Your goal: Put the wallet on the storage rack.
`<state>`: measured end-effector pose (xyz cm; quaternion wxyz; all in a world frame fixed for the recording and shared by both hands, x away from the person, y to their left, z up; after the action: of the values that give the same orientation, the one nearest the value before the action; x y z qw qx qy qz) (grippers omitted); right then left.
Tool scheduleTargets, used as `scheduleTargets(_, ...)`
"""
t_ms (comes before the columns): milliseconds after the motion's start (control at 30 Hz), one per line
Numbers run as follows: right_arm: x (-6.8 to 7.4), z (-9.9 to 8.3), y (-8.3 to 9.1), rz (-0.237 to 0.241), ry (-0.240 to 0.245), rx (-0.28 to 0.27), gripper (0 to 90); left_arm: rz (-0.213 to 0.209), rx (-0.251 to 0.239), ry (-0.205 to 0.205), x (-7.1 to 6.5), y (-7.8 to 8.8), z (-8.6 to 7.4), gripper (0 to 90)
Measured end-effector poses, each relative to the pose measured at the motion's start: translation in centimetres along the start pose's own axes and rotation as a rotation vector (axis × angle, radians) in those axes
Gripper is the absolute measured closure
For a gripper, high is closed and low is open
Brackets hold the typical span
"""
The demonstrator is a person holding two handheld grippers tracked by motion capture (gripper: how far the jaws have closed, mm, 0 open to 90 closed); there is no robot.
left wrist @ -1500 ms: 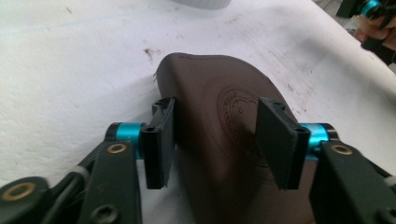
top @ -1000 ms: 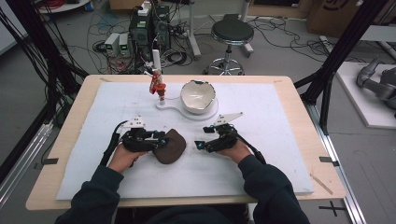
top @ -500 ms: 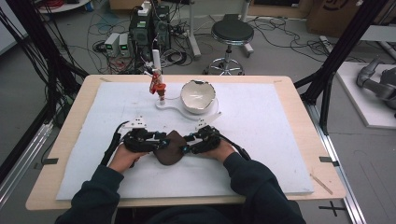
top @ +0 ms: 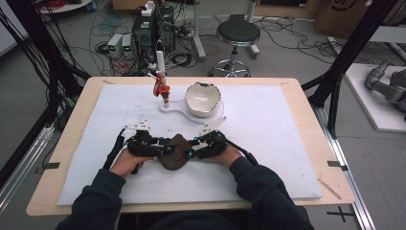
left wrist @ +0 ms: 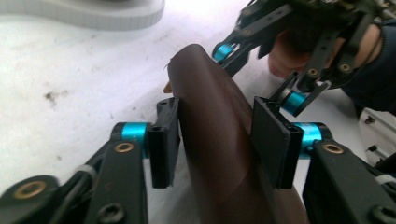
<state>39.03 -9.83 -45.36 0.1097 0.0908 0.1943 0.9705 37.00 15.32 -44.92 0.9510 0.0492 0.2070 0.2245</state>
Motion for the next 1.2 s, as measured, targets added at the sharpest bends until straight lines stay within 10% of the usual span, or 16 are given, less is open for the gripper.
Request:
scheduleTargets(67, -0.5, -0.3, -0.1, 0.006, -0.060, -0.027, 30.9, -0.060, -0.049, -0.041, -0.6, -0.1, 0.3, 58.6)
scheduleTargets(133, -0.8, -0.3, -0.2, 0.053, -0.093, -0.037, 30.6, -0.075, -0.057, -0.058, -0.8, -0.2, 0.4, 60.0)
scheduleTargets(333, -0.8, -0.2, -0.2, 0.140, -0.116, -0.068, 51.3, -0.080, -0.062, -0.071, -0.9, -0.2, 0.5, 59.9)
scheduleTargets(433, -1.1, -0.2, 0.2, 0.134, -0.141, -0.055, 57.6, -0.006, -0.109, -0.049, -0.3, 0.4, 1.0, 38.7)
scheduleTargets(767, -1.7, 1.0, 3.0, 0.079, -0.127, -0.146, 71.1, 0.297, -0.266, -0.075, 2.7, 5.8, 2.6, 33.5)
scheduleTargets(1200, -3.1, 3.6, 8.2, -0.108, -0.033, -0.275, 72.6, 0.377, -0.302, -0.033, 4.5, 8.2, 2.3, 31.6)
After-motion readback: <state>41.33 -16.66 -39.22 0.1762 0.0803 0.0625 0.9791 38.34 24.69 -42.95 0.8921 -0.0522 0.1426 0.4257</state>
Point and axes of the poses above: each handheld gripper's, and its own axes: y roughly backward along the jaws, z roughly out of its top, x roughly to its left, the point moved 2 cm from there along -y, roughly forward along the jaws, and after that the axes turned 14 degrees about -x, right-handed, at the moved point
